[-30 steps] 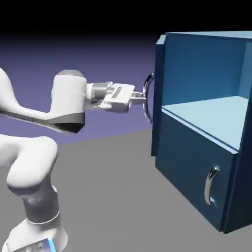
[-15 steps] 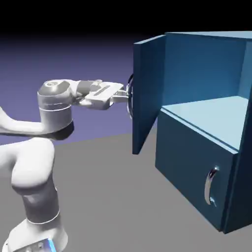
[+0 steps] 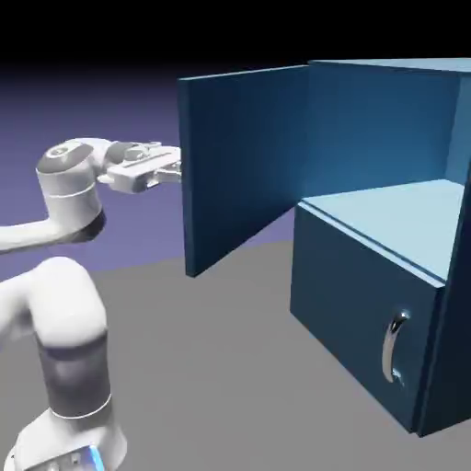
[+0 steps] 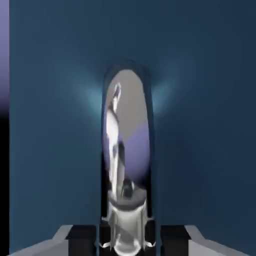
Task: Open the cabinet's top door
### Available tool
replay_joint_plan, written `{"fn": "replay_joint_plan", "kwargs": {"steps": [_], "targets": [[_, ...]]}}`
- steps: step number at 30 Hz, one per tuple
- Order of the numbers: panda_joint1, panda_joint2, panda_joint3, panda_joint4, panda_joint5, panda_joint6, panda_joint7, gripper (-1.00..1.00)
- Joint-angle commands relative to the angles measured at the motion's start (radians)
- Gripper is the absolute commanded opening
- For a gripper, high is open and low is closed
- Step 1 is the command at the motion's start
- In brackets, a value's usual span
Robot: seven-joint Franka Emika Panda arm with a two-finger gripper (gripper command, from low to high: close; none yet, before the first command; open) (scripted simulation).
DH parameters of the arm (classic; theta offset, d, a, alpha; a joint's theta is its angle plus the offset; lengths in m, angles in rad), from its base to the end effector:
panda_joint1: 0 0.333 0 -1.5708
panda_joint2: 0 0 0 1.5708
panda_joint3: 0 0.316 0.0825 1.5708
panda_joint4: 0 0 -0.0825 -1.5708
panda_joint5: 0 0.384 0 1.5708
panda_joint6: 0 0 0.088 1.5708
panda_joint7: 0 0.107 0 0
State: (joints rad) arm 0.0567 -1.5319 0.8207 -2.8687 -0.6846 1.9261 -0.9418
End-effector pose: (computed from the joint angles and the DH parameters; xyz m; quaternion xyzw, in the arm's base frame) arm 0.1603 0.1591 0.5263 0.5403 0.4560 -0.0596 0.7047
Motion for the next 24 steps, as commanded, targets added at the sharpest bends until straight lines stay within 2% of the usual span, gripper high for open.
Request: {"fn": "replay_joint_plan", "kwargs": {"steps": [1, 11, 24], "targets": [[-0.011, 0.013, 0.035, 0.032, 0.029, -0.042, 0.001, -1.00], [-0.234, 0.100, 0.288, 0.393, 0.221, -0.409, -0.008, -1.00], [-0.592, 0.123, 0.447, 0.864, 0.314, -0.776, -0.064, -1.00]]}}
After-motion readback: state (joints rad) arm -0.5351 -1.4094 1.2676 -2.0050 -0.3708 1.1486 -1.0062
